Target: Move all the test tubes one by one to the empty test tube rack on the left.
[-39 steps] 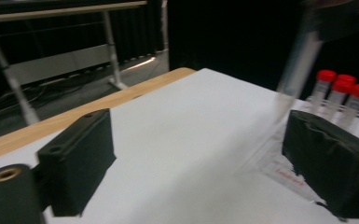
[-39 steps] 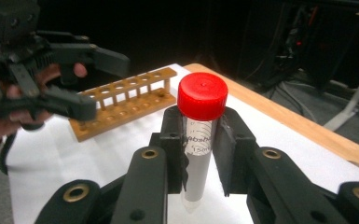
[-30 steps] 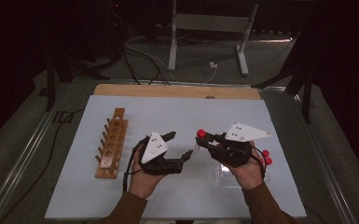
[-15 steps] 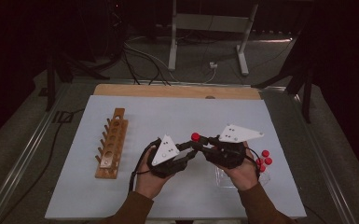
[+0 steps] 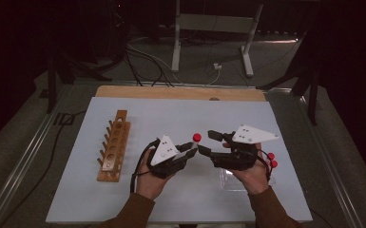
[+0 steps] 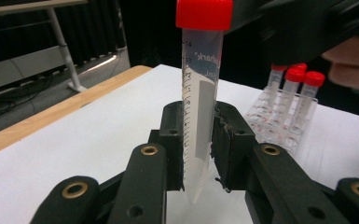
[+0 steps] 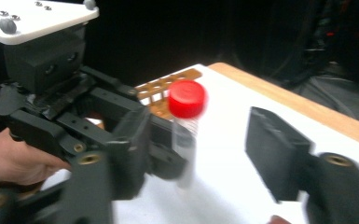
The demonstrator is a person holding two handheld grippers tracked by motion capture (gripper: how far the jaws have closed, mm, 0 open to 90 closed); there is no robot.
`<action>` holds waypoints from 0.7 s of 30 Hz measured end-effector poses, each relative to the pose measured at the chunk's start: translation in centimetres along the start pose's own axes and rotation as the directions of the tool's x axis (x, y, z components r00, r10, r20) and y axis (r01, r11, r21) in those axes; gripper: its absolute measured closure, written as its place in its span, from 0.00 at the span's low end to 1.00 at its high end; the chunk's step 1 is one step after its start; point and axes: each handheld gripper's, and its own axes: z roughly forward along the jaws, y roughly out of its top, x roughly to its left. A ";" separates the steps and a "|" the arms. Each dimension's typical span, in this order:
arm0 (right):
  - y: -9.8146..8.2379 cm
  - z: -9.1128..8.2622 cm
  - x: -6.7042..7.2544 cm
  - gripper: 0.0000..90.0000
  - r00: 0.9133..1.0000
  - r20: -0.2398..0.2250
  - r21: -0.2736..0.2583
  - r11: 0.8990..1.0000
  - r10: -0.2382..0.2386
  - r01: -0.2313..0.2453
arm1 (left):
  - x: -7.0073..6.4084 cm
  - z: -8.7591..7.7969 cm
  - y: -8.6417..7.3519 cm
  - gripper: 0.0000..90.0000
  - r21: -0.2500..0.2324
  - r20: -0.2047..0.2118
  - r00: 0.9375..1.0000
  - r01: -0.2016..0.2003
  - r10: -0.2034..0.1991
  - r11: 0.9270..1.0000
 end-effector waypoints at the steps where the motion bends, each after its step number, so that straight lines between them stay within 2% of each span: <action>1: 0.0 -0.3 -0.2 0.32 1.000 0.017 -0.003 1.000 -0.002 0.002 | 0.2 -0.1 0.0 0.84 -0.004 -0.005 1.000 0.003 -0.003 1.000; 6: -0.4 -1.9 -1.3 0.16 0.993 0.118 0.000 1.000 0.005 -0.005 | 0.9 -1.0 -0.1 0.84 -0.020 -0.020 1.000 0.020 -0.021 1.000; 12: -1.0 -3.8 -2.8 0.03 0.983 0.182 -0.006 1.000 0.023 -0.022 | 2.0 -2.1 -0.1 0.84 -0.040 -0.038 0.998 0.041 -0.043 0.998; 21: -2.1 -7.4 -4.9 0.00 0.958 0.281 -0.037 0.998 0.065 -0.057 | 3.9 -4.1 -0.2 0.84 -0.060 -0.089 0.994 0.062 -0.067 0.996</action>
